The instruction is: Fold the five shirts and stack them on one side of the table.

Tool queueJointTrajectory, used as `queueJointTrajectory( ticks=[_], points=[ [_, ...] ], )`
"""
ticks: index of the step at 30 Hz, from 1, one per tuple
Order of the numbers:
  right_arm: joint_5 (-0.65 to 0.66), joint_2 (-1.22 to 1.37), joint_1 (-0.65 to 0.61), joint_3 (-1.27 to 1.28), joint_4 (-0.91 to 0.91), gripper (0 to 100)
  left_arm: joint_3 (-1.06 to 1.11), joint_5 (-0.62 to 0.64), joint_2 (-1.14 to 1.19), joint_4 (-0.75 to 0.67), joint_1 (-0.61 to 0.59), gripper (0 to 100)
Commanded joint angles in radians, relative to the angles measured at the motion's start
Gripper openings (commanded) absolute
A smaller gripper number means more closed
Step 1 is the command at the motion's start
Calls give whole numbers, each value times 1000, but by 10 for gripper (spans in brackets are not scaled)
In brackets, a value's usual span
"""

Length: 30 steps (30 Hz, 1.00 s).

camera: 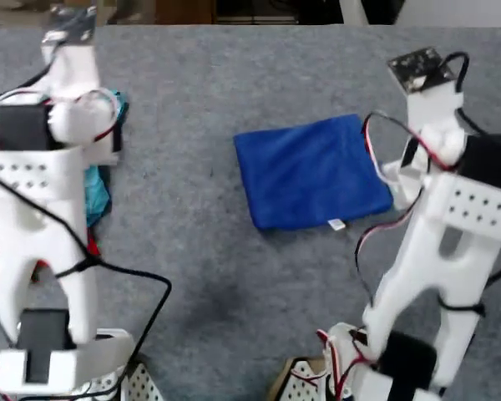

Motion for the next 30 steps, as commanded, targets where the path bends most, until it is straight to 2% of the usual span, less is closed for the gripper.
queueJointTrajectory(
  ticks=[1, 7, 12, 14, 18, 27, 30],
  points=[
    [43, -102, 7, 82, 6, 5, 77, -35, -111, 8, -69, 19],
    [-2, -168, 15, 188, -68, 5, 201, -34, -199, 6, -172, 20],
    [-117, -173, 10, 217, -130, 5, 299, -32, -213, -15, -218, 20],
    [-164, -174, 7, 237, -176, 5, 330, -32, -213, -15, -226, 20],
    [-175, -179, -8, 288, -269, 5, 342, -32, -213, -15, -229, 20],
    [-189, -171, -108, 352, -324, 4, 347, -32, -203, -15, -229, 19],
    [-249, -171, -108, 351, -339, 5, 348, -34, -203, -12, -233, 19]
  ],
)
